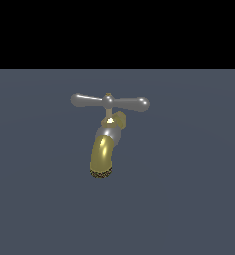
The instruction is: Turn on the faucet by rotating a designated handle.
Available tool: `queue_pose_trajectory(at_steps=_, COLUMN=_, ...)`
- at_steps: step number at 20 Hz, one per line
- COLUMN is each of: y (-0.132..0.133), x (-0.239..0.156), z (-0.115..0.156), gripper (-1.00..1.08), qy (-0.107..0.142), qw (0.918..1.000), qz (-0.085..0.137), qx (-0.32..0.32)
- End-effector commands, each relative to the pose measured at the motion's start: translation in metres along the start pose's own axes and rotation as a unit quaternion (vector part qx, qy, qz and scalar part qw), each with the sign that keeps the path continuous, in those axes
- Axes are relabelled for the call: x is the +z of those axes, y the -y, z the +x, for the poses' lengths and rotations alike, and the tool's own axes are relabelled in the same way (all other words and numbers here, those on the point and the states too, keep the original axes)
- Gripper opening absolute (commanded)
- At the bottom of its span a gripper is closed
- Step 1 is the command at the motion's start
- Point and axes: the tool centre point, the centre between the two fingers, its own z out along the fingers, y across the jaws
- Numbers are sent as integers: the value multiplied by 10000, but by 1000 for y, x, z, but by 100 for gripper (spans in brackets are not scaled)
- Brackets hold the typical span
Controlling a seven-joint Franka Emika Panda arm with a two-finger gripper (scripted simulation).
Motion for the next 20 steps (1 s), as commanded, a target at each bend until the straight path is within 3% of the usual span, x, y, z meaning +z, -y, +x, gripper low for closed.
queue_pose_trajectory(at_steps=1, y=0, x=0, z=0, gripper=-100, qy=0, qw=10000, qz=0, qx=0)
queue_pose_trajectory(at_steps=10, y=17, x=-7, z=4, gripper=-100, qy=-45, qw=9994, qz=0, qx=-335)
queue_pose_trajectory(at_steps=20, y=19, x=-4, z=13, gripper=-100, qy=-20, qw=9998, qz=114, qx=-141)
